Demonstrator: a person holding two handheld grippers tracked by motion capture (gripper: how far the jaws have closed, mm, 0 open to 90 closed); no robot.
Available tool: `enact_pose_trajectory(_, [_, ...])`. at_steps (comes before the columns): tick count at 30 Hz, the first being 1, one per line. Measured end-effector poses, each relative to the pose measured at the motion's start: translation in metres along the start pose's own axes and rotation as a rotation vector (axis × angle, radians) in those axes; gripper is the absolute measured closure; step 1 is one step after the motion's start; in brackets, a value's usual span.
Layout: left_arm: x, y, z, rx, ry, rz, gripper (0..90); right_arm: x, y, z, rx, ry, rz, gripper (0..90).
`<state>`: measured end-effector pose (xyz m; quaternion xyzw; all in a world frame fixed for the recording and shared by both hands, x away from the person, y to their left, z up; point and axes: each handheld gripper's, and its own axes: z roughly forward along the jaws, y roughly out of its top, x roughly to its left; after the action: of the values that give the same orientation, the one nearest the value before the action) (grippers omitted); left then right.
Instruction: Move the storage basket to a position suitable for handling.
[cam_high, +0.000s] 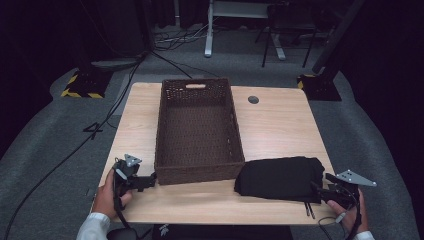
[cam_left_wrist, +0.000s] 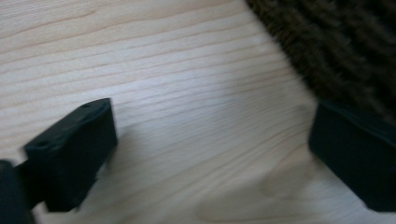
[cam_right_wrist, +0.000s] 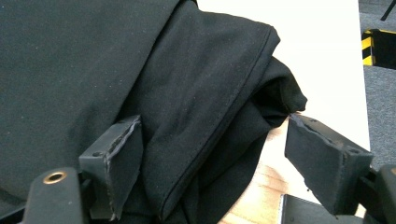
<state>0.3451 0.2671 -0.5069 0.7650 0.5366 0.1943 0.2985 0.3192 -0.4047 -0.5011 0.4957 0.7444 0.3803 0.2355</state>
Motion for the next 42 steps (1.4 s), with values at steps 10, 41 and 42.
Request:
enact_pose_trajectory(10, [0.017, -0.026, -0.034, -0.073, -0.021, 0.110, 19.0, -0.006, 0.008, -0.013, -0.058, 0.007, 0.027, 24.7])
enact_pose_trajectory(41, [-0.104, 0.056, -0.084, -0.331, -0.233, 0.485, 26.3, 0.018, 0.025, 0.011, -0.022, 0.065, -0.056, 23.7])
enact_pose_trajectory(42, [-0.106, 0.057, -0.081, -0.327, -0.240, 0.491, 27.2, 0.019, 0.025, 0.011, -0.019, 0.063, -0.064, 23.5])
